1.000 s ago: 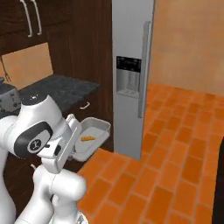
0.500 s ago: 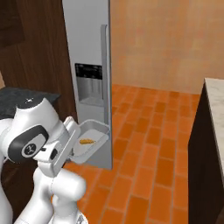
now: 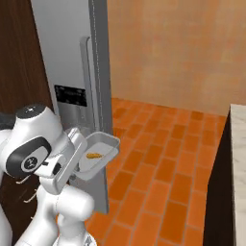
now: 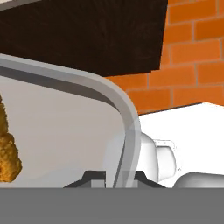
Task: Take the meat container that has the shrimp and place it on the second highest rack of the freezer. Then take the vegetable container that has the carrot and squash and place it on the highest rack of the freezer.
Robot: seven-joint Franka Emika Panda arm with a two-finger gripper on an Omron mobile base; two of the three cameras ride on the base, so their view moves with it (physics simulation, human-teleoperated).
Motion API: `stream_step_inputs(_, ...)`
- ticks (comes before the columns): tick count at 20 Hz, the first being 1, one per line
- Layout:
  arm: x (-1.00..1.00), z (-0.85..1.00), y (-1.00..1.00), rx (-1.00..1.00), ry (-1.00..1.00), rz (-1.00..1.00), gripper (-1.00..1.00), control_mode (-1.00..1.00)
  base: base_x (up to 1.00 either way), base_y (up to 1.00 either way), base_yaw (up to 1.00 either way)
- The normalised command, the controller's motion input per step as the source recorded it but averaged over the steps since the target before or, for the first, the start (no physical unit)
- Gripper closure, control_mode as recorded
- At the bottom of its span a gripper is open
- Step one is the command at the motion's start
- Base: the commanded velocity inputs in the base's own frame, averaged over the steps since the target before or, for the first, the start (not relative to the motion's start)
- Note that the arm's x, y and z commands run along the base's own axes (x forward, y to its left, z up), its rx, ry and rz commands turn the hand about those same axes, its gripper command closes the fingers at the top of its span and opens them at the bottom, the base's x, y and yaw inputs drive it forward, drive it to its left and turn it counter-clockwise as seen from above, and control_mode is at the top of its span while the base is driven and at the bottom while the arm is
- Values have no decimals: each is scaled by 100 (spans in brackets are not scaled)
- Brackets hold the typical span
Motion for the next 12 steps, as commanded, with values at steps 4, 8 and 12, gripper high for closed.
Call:
stream_step_inputs(4, 0, 0, 0, 0, 0, 0, 100, 100, 66, -100, 11)
stream_step_inputs(8, 0, 0, 0, 0, 0, 0, 100, 100, 100, -57, 20)
stream_step_inputs(12, 0, 0, 0, 0, 0, 0, 100, 100, 74, -89, 25)
